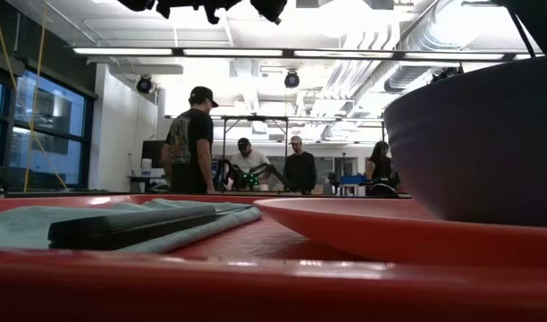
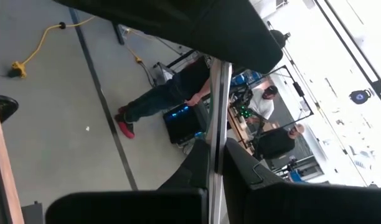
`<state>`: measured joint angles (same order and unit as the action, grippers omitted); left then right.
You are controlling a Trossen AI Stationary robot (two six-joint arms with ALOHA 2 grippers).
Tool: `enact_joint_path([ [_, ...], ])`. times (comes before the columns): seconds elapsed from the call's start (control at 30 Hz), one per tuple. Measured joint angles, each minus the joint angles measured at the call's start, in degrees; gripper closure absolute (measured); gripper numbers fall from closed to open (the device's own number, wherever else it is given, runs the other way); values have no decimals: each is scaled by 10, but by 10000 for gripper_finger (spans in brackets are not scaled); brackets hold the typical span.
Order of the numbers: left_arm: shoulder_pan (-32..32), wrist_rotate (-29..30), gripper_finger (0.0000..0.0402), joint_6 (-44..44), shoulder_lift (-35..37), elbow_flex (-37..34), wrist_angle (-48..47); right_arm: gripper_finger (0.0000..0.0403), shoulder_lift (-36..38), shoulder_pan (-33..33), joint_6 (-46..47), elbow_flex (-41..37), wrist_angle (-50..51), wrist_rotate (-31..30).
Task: Set up tray
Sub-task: Put the blue fork on the blue table napkin to the left of the black table knife
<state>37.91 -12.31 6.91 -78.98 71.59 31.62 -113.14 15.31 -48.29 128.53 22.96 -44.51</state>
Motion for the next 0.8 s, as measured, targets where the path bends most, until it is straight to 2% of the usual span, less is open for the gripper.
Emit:
enact_joint_path([
  [0.37,0,-18,365,-9,0,0,4,391,8,-7,-9,-1,0,-5],
  [0.6,-2,-26,365,-23,2,4,10,327,54,-16,47,-2,17,14],
  [0.73,1,-34,365,-26,-4,-2,-34,280,102,-22,45,3,1,-41],
  [0.8,0,-62,365,-30,-2,-2,-46,255,127,-23,46,3,17,-72],
])
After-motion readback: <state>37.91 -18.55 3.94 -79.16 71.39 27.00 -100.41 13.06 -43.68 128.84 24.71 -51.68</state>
